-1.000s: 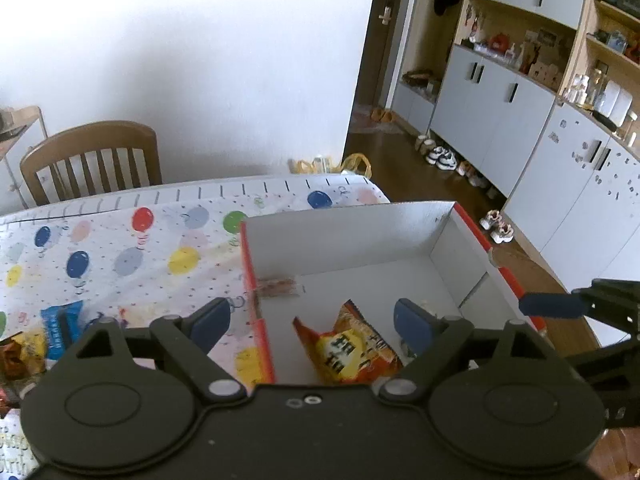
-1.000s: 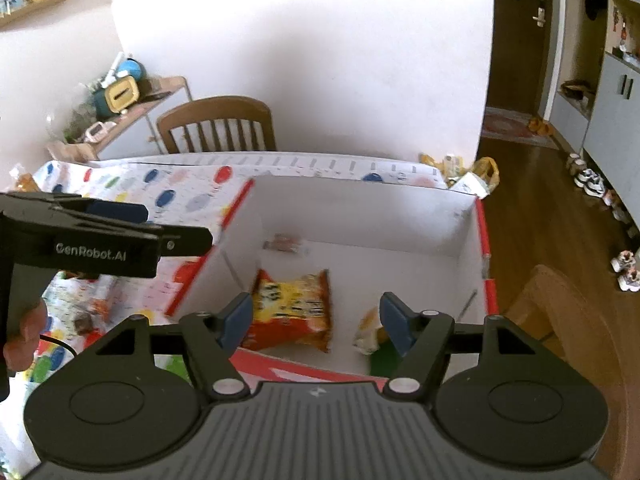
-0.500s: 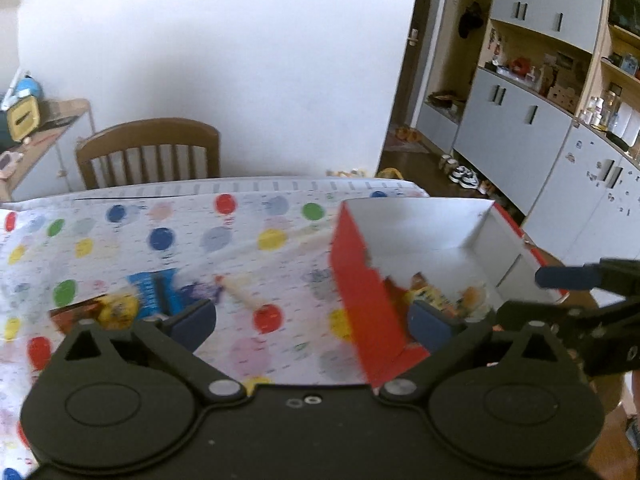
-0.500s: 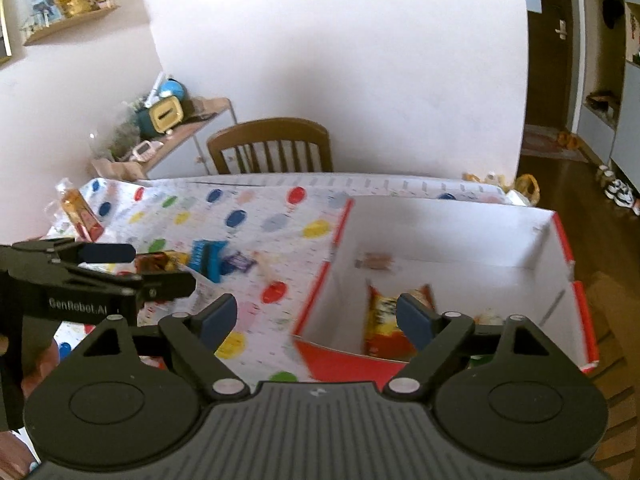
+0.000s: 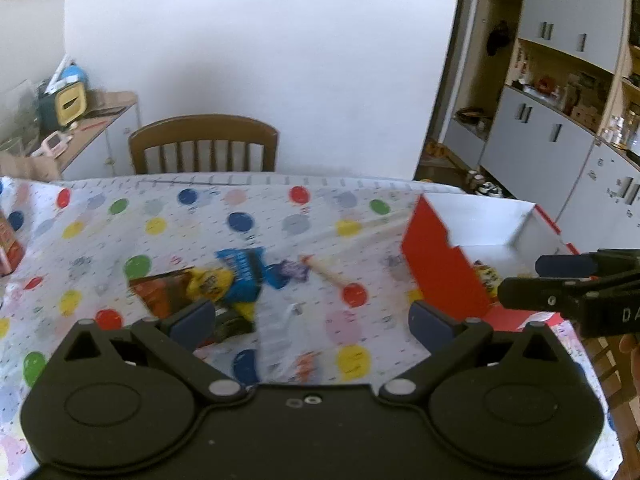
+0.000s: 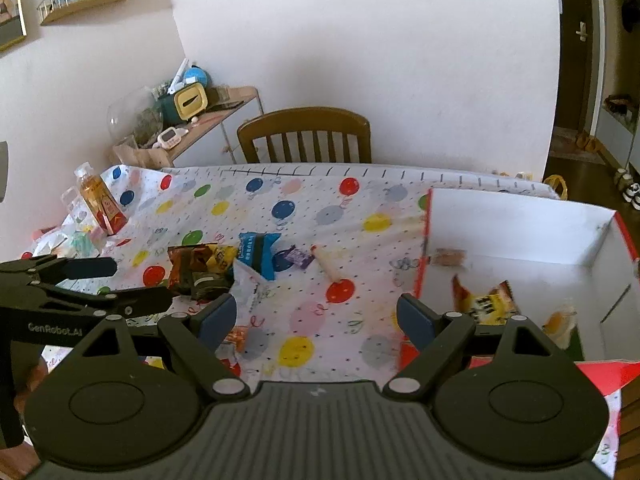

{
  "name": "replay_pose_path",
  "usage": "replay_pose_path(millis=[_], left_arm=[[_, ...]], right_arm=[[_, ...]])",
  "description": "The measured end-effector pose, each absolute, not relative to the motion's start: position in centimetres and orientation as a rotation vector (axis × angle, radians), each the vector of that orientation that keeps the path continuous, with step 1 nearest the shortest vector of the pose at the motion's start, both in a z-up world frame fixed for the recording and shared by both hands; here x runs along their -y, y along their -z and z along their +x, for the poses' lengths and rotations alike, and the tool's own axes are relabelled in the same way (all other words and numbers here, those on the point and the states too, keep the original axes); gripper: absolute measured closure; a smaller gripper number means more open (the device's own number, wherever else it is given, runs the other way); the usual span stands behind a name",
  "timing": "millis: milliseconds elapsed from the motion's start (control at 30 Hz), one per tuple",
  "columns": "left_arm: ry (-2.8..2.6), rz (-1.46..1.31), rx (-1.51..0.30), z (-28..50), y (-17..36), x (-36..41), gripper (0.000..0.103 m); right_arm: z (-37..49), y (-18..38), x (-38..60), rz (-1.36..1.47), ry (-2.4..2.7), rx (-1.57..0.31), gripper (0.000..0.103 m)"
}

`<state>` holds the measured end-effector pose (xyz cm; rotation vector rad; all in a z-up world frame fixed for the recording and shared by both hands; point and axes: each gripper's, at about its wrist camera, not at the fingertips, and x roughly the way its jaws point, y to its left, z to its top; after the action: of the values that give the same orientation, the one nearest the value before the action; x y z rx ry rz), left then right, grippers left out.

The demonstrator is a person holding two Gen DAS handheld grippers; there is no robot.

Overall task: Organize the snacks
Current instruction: 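Withdraw both tools from the red box toward the snack pile, then lower the right tool onto the white packet and close it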

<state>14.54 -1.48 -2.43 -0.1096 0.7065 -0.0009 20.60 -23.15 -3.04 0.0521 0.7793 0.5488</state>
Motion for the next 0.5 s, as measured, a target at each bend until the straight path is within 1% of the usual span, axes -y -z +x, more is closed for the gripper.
replay_pose_path(millis=[267, 500], left_arm=[[-0.044, -0.124, -0.689, 13.3, 3.5, -1.8, 0.0], [-0.066, -0.161, -0.728, 13.2, 5.8, -3.5, 0.001]], right_arm=[[21.4, 4.2, 19.1, 0.048, -0.574, -0.819, 0.016], [23.5, 6.1, 16.1, 0.077, -0.553, -0.883, 0.016]])
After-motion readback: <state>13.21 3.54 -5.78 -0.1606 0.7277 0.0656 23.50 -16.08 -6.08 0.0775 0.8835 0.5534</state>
